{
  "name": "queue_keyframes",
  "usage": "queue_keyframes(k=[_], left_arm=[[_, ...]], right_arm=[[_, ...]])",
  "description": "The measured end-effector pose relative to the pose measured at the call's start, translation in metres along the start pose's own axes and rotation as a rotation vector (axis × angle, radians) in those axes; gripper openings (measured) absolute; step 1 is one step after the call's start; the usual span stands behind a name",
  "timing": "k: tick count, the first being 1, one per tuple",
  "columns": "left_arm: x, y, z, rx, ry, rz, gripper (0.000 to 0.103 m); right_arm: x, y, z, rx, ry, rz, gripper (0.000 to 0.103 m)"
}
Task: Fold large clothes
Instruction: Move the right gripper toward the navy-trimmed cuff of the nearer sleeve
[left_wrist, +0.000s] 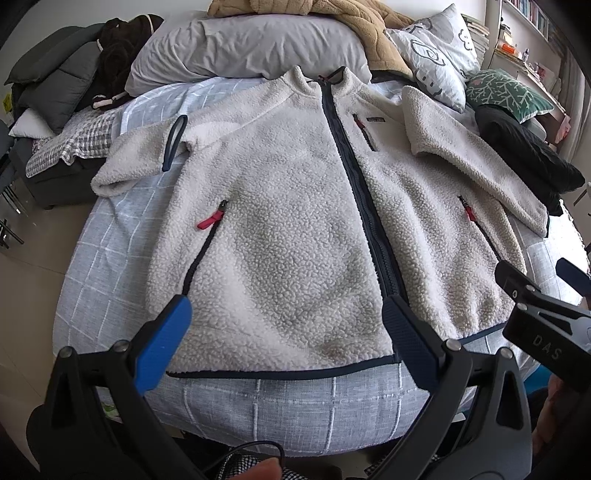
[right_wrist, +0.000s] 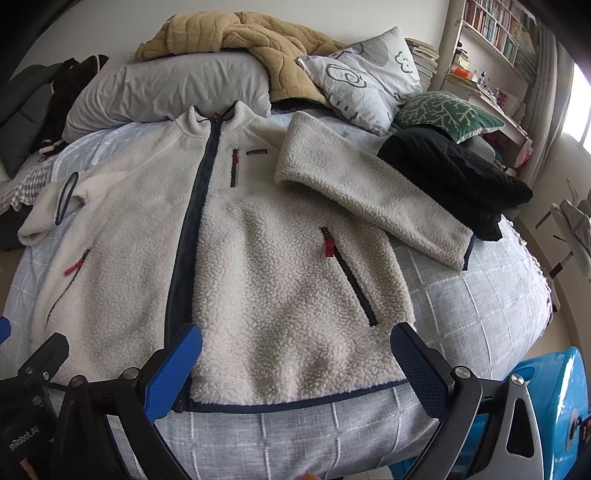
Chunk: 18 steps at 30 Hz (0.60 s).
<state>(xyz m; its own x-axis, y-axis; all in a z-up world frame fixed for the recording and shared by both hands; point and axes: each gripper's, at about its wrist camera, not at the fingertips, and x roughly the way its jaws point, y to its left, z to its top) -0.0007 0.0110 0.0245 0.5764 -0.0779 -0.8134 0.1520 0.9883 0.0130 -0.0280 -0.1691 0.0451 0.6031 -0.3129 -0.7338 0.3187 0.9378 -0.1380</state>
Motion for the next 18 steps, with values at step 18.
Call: queue_keyframes(k=[18], left_arm=[[0.009, -0.003, -0.001, -0.02, -0.003, -0.037, 0.102]], right_arm=[[0.011, -0.021, 0.005, 0.029, 0.083, -0.025, 0.103]])
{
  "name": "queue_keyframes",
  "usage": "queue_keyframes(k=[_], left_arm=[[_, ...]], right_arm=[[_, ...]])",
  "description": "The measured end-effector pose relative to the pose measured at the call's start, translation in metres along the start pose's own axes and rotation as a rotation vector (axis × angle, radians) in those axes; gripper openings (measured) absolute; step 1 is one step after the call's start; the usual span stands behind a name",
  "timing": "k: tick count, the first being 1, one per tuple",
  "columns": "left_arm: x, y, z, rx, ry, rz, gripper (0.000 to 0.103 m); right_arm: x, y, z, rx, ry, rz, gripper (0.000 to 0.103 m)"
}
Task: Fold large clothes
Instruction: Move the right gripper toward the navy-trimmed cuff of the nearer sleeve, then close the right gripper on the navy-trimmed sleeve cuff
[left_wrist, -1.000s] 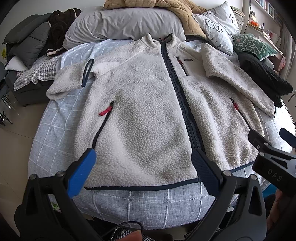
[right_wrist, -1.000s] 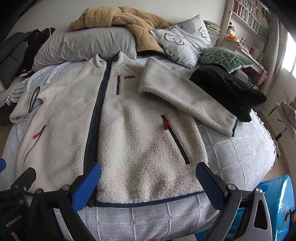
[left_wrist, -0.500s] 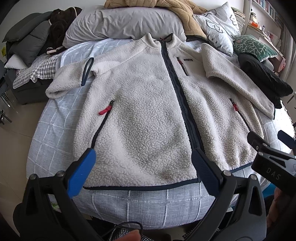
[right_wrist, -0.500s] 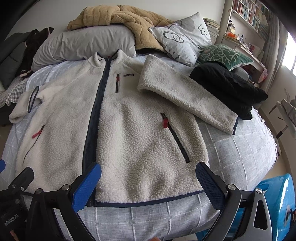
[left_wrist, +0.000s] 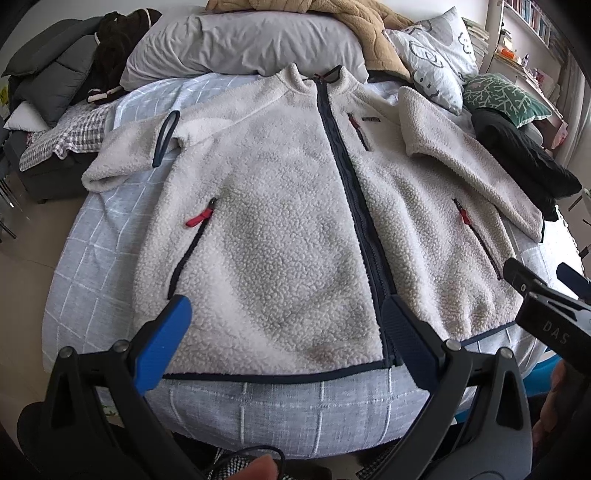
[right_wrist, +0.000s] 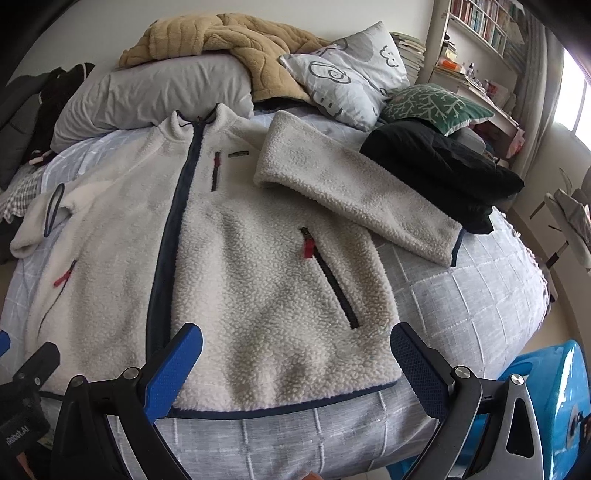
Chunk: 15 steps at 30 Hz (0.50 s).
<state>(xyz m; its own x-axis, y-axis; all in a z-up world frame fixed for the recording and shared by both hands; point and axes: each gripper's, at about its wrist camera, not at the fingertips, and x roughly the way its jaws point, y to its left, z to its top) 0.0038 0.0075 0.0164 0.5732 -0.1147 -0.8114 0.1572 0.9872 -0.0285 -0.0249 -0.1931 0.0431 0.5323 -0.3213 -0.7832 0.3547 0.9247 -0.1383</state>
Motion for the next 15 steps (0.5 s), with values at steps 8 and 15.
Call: queue_keyframes(k=[8, 15], left_arm=[[0.008, -0.018, 0.017, 0.144, 0.047, -0.144, 0.102], [0.037, -0.017, 0.05, 0.186, 0.077, -0.226, 0.102]], right_arm=[[0.006, -0.02, 0.012, -0.045, -0.04, -0.08, 0.103], [0.027, -0.089, 0.048, 0.152, 0.056, 0.03, 0.103]])
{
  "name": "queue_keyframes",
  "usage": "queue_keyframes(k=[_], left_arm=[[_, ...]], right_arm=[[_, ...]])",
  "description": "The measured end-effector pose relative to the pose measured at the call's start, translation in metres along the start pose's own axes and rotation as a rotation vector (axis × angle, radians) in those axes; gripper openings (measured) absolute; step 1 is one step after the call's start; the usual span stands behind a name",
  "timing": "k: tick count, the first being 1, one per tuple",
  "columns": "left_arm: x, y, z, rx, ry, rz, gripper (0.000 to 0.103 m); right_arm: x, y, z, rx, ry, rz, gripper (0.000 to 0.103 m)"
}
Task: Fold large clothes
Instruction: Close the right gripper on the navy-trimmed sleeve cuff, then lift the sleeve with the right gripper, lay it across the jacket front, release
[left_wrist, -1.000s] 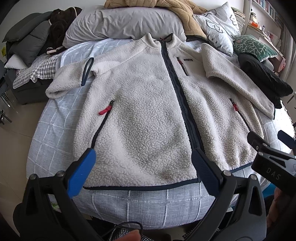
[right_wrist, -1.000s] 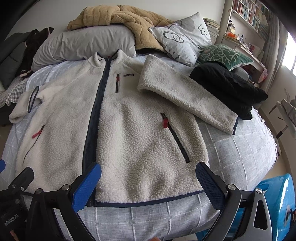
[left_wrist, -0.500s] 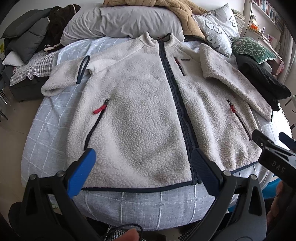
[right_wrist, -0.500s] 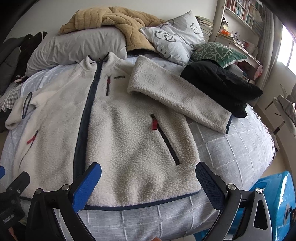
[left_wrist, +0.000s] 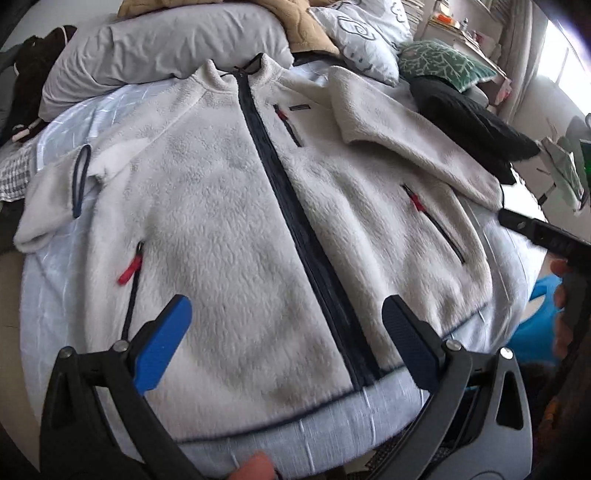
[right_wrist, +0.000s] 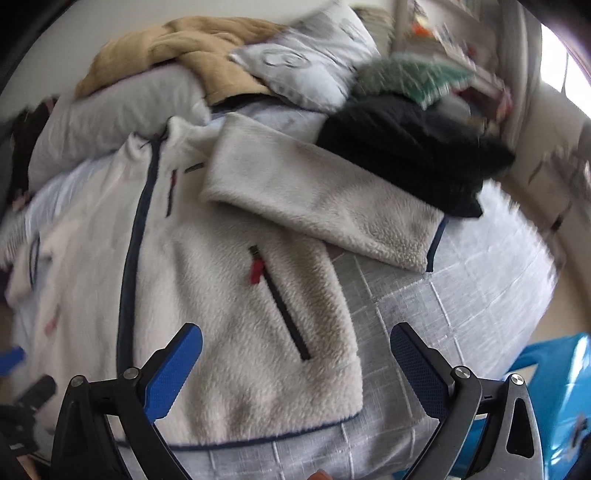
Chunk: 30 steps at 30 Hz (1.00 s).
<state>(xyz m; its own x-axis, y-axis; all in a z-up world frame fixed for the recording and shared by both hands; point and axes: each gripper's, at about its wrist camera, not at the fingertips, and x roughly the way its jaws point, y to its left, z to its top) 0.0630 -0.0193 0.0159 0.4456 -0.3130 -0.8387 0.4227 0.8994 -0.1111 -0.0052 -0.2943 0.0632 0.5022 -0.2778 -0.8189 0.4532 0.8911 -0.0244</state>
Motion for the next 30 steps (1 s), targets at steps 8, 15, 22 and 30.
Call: queue_keyframes(k=[8, 15, 22, 30], left_arm=[[0.031, 0.037, 0.015, -0.082, -0.018, 0.023, 0.102], [0.046, 0.043, 0.033, -0.094, -0.039, 0.061, 0.102], [0.067, 0.041, 0.043, -0.108, 0.001, 0.005, 0.102], [0.085, 0.042, 0.05, -0.109, 0.004, -0.039, 0.102]], right_arm=[[0.075, -0.105, 0.039, 0.348, 0.058, -0.034, 0.103], [0.138, -0.149, 0.044, 0.52, 0.123, -0.034, 0.093], [0.101, -0.084, 0.073, 0.243, 0.018, -0.093, 0.016], [-0.017, -0.055, 0.132, -0.034, -0.322, -0.257, 0.016]])
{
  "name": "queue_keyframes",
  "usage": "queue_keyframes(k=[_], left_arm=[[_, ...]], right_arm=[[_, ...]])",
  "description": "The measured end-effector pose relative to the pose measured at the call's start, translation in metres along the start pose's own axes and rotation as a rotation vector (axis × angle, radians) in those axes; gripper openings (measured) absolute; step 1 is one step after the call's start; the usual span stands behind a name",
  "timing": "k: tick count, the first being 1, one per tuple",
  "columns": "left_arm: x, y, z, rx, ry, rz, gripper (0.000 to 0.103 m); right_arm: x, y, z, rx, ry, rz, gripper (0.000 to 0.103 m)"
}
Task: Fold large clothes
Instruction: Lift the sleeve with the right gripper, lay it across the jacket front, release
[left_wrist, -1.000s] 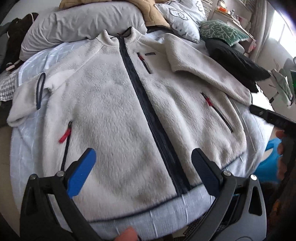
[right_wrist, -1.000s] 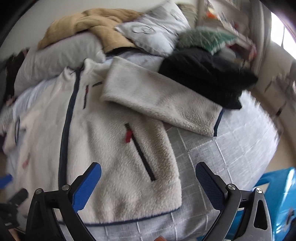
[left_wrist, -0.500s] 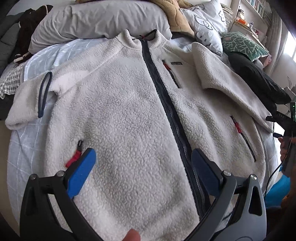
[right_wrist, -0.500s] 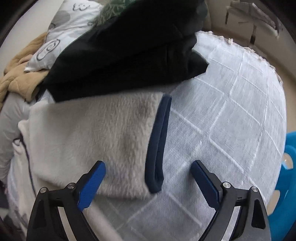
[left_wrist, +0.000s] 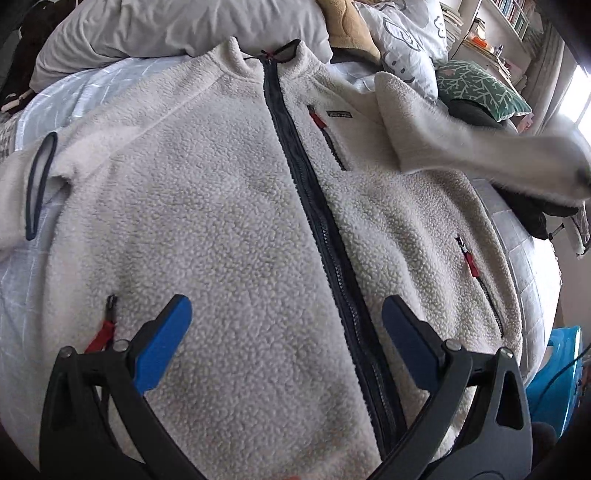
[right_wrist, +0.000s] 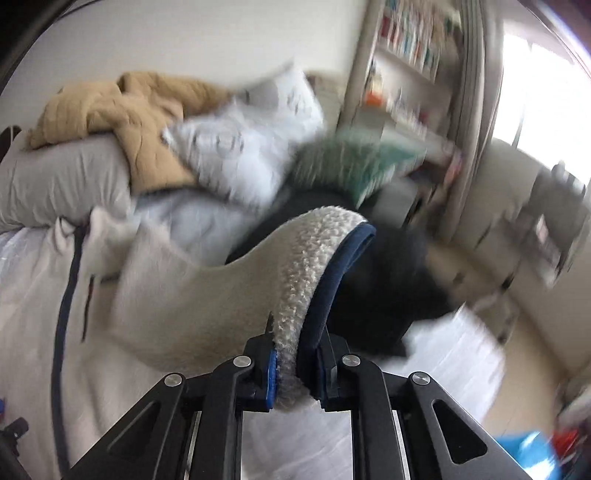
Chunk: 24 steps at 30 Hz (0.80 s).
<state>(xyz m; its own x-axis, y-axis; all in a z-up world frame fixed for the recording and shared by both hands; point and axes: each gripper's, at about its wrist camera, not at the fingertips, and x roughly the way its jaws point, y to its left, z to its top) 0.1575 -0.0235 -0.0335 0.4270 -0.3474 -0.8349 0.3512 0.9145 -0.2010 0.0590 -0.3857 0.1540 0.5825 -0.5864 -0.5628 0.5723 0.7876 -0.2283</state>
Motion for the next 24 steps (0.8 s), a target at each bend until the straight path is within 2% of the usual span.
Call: queue_keyframes(k=[2, 5, 9, 14, 17, 21, 23, 24], left_arm=[[0.005, 0.0, 0.001, 0.002, 0.0, -0.008, 0.102], [0.008, -0.002, 0.002, 0.01, -0.008, -0.017, 0.102], [0.012, -0.005, 0.002, 0.037, -0.02, -0.029, 0.102], [0.012, -0.007, -0.001, 0.073, -0.041, -0.044, 0.102], [0.01, -0.005, -0.001, 0.088, -0.059, -0.041, 0.102], [0.012, -0.003, 0.001, 0.097, -0.07, -0.023, 0.102], [0.015, -0.001, 0.002, 0.095, -0.057, -0.015, 0.102], [0.015, -0.001, 0.003, 0.093, -0.052, -0.013, 0.102]], right_arm=[[-0.003, -0.014, 0.028, -0.054, -0.068, -0.101, 0.016], [0.009, -0.031, 0.058, -0.092, -0.084, -0.245, 0.016], [0.052, -0.065, 0.092, -0.121, -0.061, -0.434, 0.016], [0.118, -0.105, 0.117, -0.163, 0.026, -0.589, 0.016], [0.145, -0.108, 0.124, -0.141, 0.05, -0.635, 0.017], [0.179, -0.12, 0.121, -0.057, 0.088, -0.64, 0.024], [0.183, -0.121, 0.113, -0.024, 0.096, -0.611, 0.038], [0.181, -0.121, 0.111, -0.016, 0.098, -0.594, 0.053]])
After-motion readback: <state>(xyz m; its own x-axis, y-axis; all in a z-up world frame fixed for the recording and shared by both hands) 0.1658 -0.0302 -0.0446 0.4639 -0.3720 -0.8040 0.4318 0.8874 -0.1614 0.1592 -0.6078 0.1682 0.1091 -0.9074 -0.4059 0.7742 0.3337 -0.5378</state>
